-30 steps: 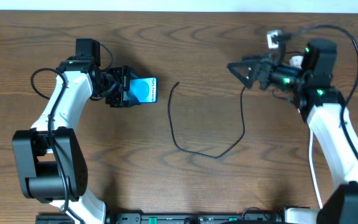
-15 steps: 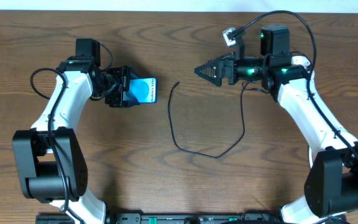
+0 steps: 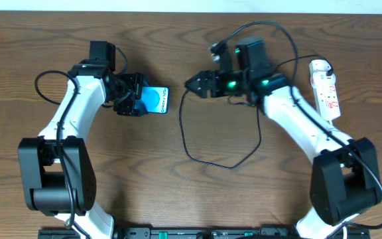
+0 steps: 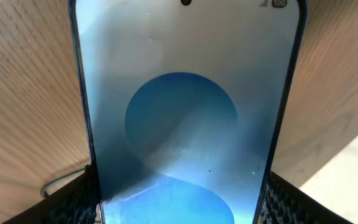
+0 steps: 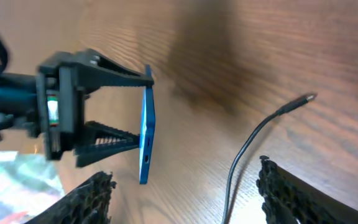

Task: Plug charger to phone and switch on socket
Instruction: 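Swing the right gripper left toward the phone held by the left gripper, then grasp the phone's right edge with the right gripper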

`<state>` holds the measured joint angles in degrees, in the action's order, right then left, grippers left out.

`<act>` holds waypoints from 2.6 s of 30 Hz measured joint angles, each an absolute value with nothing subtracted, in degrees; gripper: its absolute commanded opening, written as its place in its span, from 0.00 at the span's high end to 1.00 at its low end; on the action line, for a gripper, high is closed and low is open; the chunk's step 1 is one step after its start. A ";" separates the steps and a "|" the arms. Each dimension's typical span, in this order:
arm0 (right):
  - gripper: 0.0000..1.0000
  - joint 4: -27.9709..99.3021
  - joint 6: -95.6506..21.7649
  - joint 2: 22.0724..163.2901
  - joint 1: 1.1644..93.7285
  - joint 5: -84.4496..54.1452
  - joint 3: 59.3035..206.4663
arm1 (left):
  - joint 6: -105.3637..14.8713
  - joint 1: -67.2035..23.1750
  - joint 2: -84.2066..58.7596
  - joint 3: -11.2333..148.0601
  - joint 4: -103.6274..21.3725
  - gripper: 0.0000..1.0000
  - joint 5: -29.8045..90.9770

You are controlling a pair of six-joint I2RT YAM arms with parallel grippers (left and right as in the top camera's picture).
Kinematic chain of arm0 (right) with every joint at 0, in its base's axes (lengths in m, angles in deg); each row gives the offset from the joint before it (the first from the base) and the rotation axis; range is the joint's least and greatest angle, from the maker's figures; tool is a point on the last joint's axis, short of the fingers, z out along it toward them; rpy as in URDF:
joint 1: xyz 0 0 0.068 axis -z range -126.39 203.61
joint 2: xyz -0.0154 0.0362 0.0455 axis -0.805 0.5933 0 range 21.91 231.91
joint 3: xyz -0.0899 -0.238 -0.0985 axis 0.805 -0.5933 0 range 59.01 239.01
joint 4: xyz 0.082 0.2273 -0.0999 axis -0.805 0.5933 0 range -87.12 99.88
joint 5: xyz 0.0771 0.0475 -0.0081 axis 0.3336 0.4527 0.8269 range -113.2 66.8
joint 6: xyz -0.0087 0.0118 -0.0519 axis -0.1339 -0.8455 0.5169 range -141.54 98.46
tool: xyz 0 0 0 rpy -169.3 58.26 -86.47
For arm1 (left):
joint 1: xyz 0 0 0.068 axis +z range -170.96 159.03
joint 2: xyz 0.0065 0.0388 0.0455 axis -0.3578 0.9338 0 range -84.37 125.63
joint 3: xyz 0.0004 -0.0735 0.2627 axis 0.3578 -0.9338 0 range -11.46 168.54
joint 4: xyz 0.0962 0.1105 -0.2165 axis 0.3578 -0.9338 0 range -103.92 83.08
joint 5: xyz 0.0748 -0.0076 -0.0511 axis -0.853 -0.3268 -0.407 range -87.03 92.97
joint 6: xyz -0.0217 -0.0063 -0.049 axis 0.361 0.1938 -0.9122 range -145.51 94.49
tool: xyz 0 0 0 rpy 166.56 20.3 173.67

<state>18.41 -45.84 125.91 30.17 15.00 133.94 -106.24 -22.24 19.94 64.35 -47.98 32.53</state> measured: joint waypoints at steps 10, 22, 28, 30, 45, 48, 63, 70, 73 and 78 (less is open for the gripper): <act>0.35 15.17 -52.81 127.69 24.00 9.97 133.97 | -107.35 -22.37 19.94 64.35 -47.98 0.44 31.15; 0.44 12.25 -55.91 131.77 20.73 9.03 133.97 | -108.01 -22.37 19.94 64.35 -47.98 0.44 33.73; 0.51 10.54 -58.06 132.38 18.98 6.56 133.97 | -108.01 -23.40 19.94 64.33 -47.98 0.44 34.19; 0.55 9.64 -58.80 132.65 18.61 6.04 133.97 | -108.03 -24.21 19.94 64.35 -47.96 0.44 34.30; 0.69 7.26 -62.91 136.30 18.10 4.42 133.97 | -109.71 -26.07 19.94 64.33 -47.89 0.44 34.35; 0.77 6.83 -63.04 136.30 18.06 4.66 133.97 | -109.74 -26.07 19.94 64.33 -47.83 0.44 34.35; 0.99 6.02 -64.70 136.30 18.02 6.30 134.34 | -109.78 -26.11 19.94 64.33 -47.63 0.43 34.28; 0.99 5.36 -64.70 136.32 19.55 9.43 134.34 | -110.19 -26.13 19.94 64.37 -47.17 0.43 35.46; 0.99 5.19 -64.81 136.45 20.94 12.14 134.32 | -110.50 -26.16 19.92 64.57 -46.91 0.42 36.29; 0.99 5.19 -66.32 136.60 23.07 15.50 134.32 | -110.76 -26.33 19.92 64.83 -46.14 0.36 38.28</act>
